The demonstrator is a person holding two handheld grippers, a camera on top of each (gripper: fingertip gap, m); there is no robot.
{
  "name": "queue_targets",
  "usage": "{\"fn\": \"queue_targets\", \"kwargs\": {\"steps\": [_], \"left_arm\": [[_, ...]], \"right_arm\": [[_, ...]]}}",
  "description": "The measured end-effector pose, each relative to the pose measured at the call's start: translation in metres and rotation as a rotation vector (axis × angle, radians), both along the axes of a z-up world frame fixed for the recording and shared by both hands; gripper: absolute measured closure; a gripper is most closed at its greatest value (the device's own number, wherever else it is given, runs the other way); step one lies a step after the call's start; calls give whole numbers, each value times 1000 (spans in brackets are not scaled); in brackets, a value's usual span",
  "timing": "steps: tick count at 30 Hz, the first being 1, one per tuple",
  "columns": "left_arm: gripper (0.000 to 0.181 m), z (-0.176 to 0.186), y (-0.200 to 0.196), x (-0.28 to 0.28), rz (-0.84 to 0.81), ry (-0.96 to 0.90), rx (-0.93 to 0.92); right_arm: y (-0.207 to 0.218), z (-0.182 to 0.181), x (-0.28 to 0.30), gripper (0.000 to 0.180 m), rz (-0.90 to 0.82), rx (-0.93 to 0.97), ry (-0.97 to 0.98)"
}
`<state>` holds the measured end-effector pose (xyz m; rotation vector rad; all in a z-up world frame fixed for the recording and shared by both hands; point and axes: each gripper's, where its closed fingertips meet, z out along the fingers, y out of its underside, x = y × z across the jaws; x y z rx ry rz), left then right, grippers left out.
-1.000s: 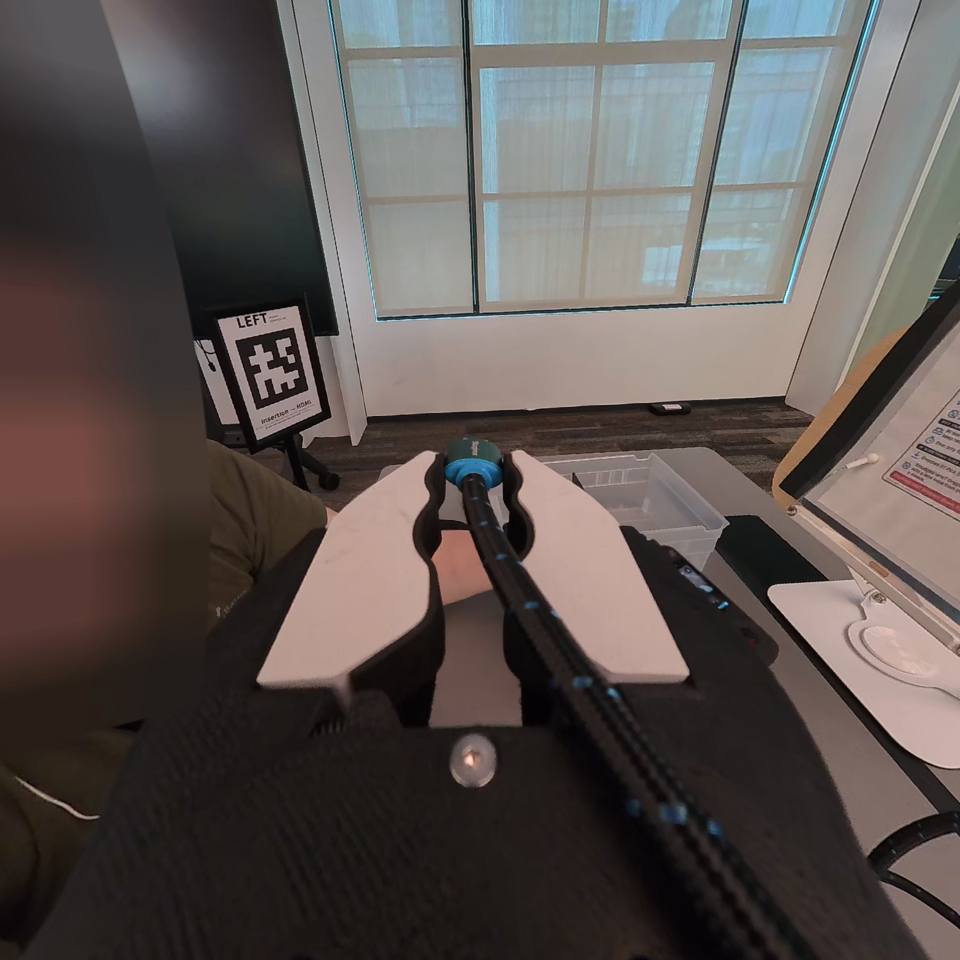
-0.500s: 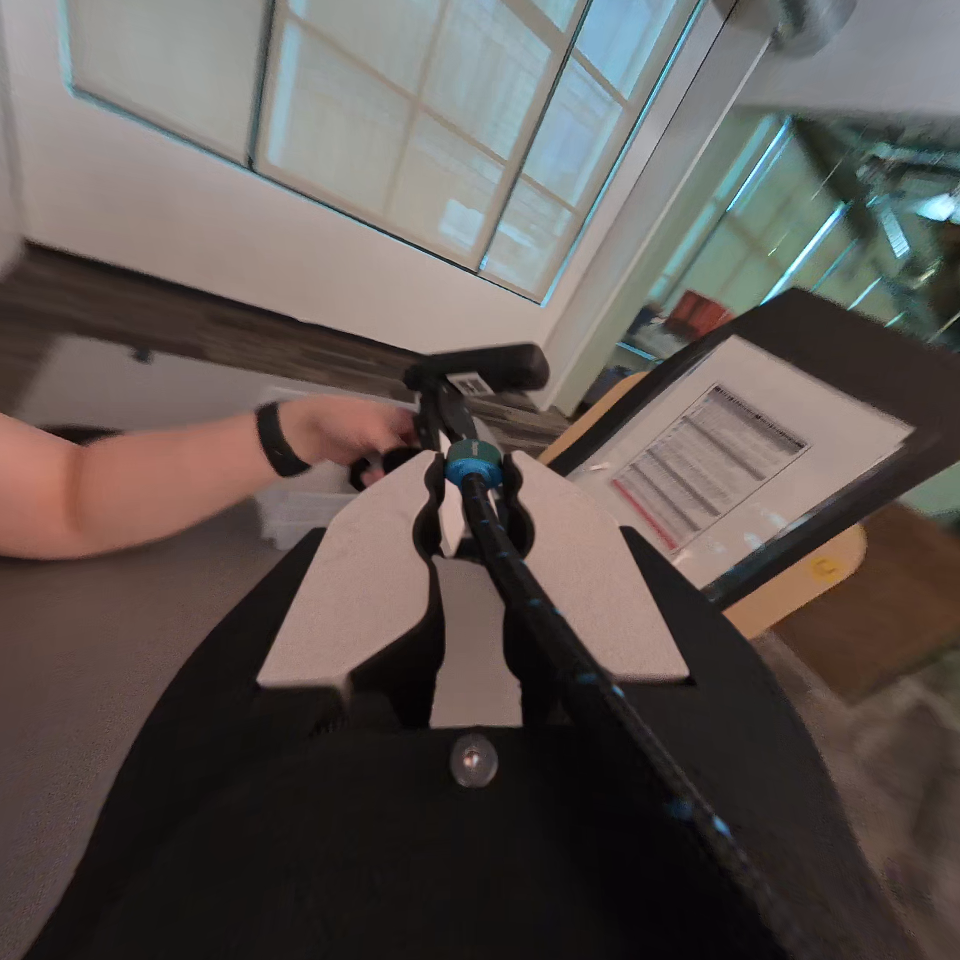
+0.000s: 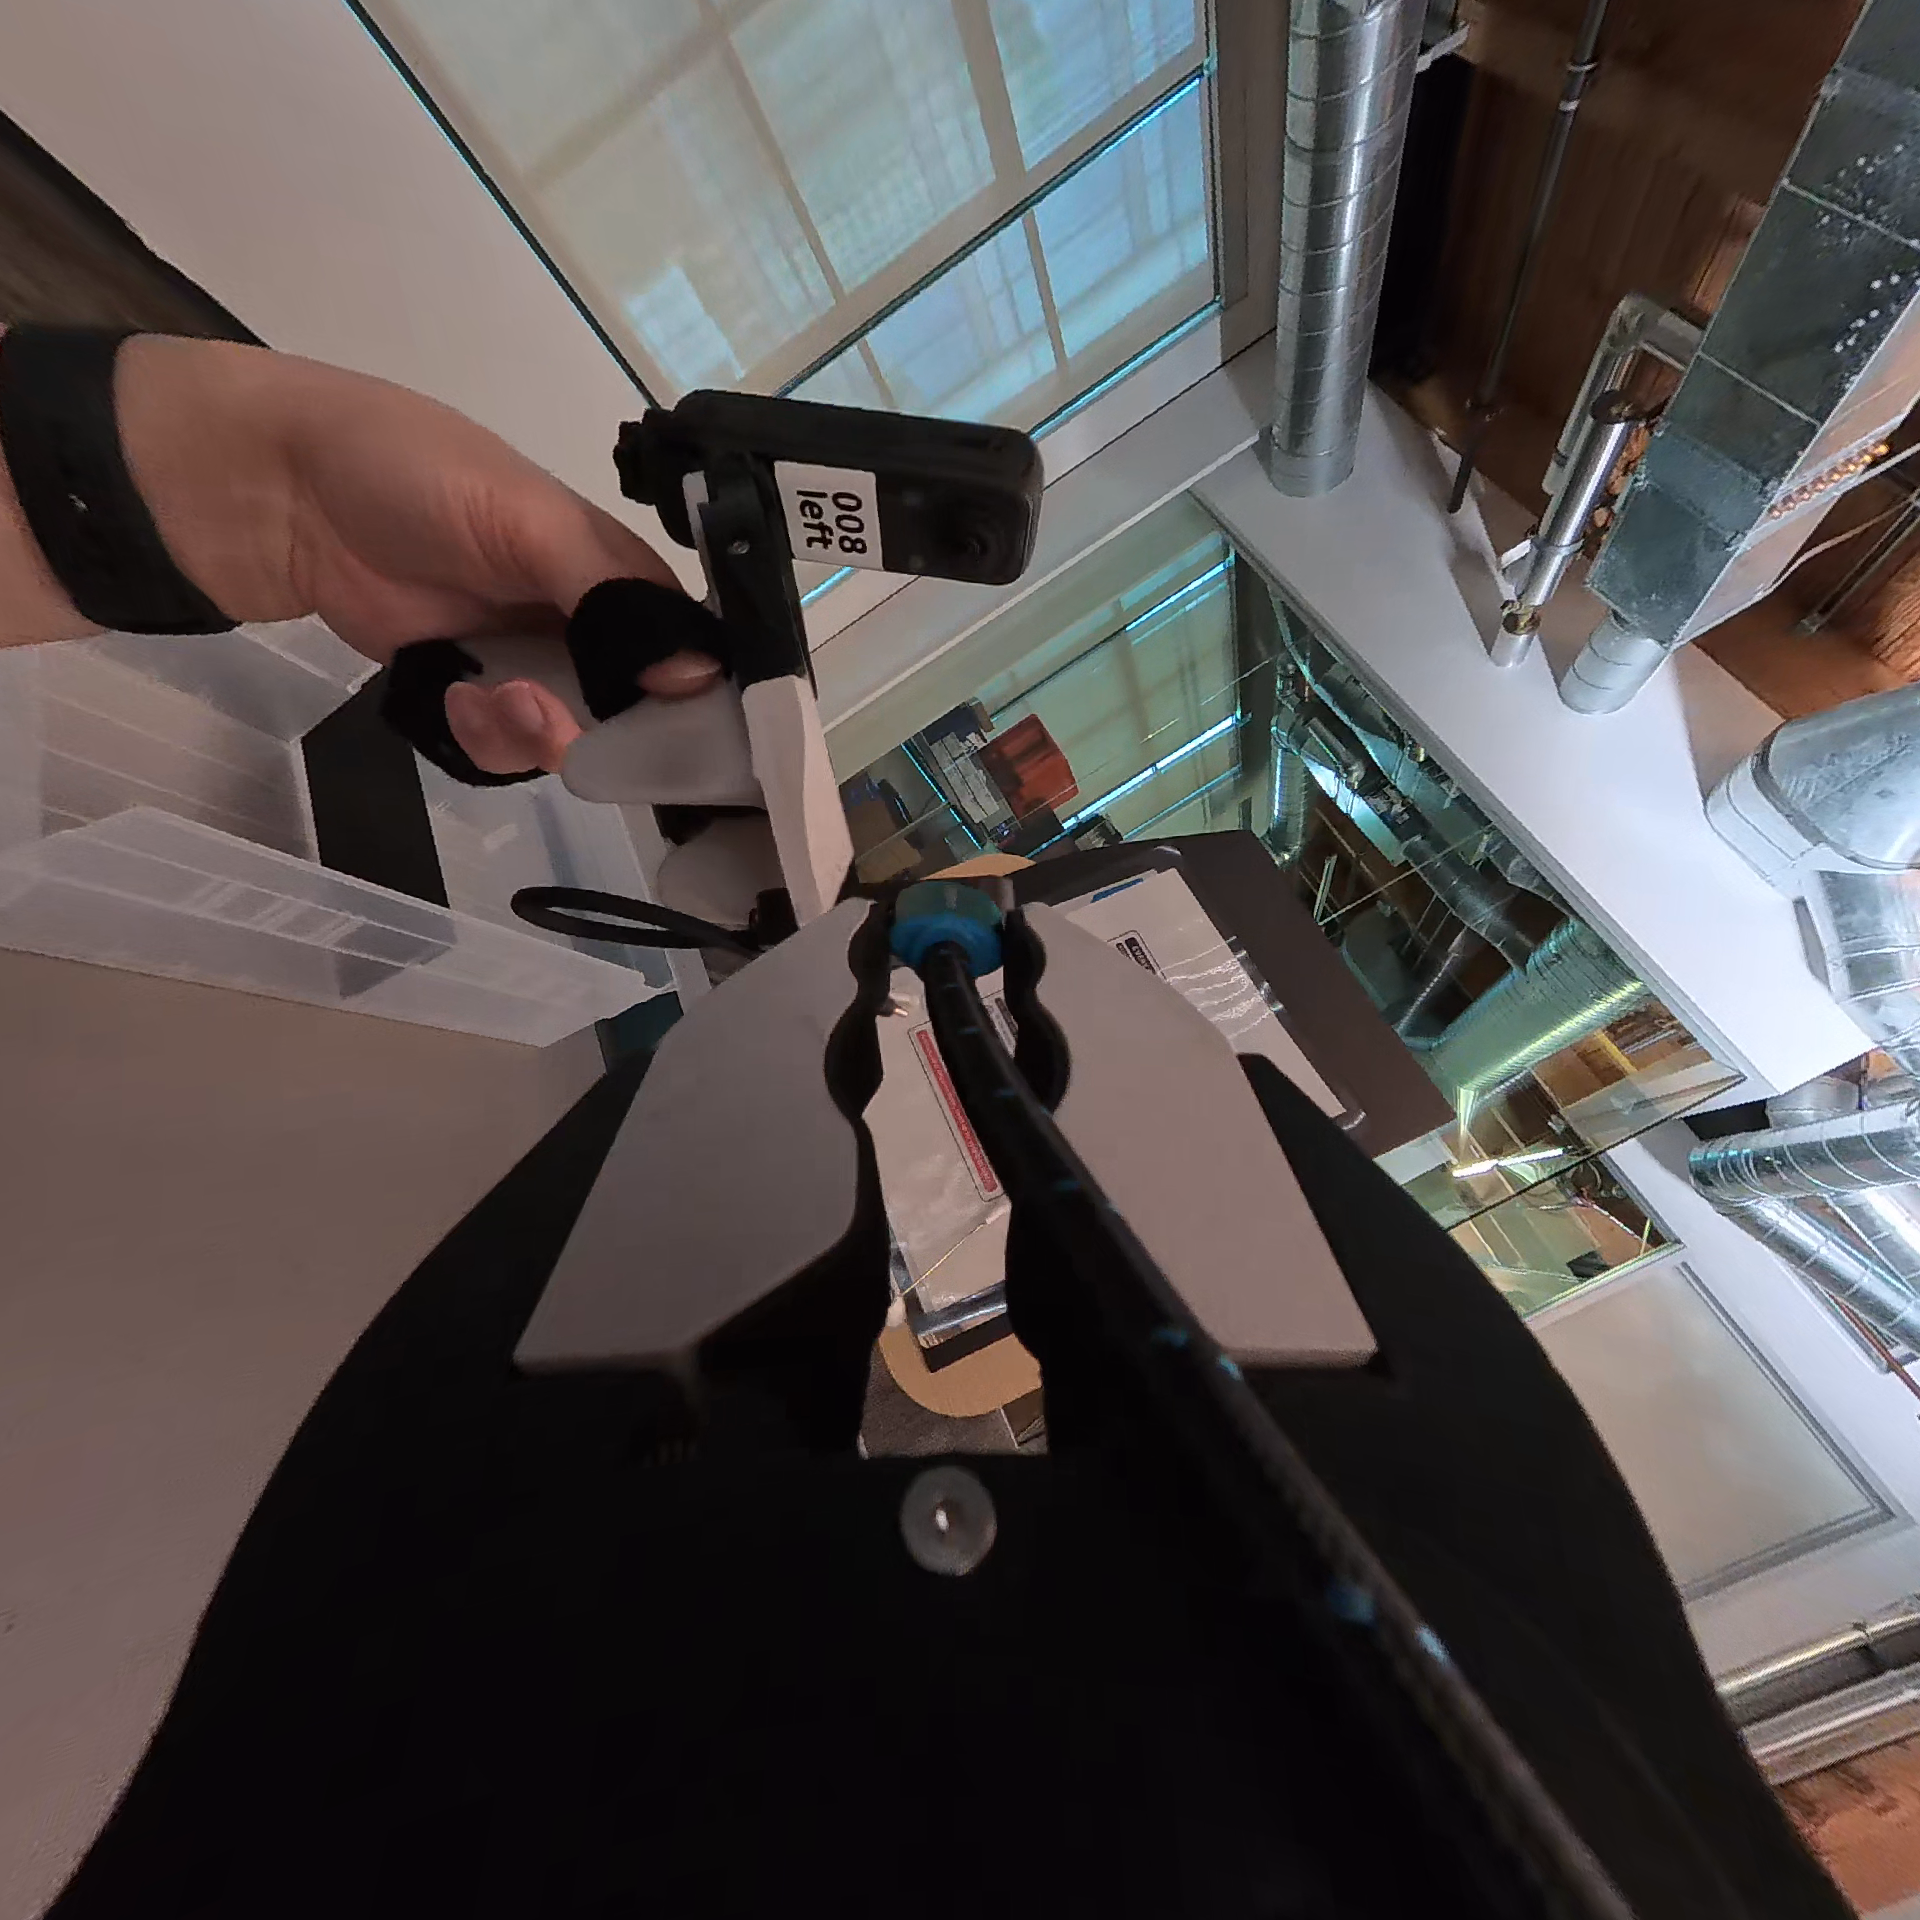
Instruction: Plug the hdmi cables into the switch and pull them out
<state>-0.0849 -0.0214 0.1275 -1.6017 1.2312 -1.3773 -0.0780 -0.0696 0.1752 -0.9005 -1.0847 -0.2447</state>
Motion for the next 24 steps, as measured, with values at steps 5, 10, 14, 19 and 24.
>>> {"fn": "queue_targets", "kwargs": {"steps": [5,10,14,19,24], "left_arm": [[113,0,-2,2,-3,5,3],[113,-2,-3,5,-3,11,3],[113,-3,-5,6,-4,16,6],[113,-3,-5,4,15,37,35],[113,-5,1,1,116,99,161]], "right_arm": [[5,-4,1,158,-30,15,-30],[8,-7,0,158,-31,8,-34],[11,-11,0,158,-59,13,-72],[11,-12,-2,158,-72,30,-95],[15,-17,-2,158,-108,47,-136]]}}
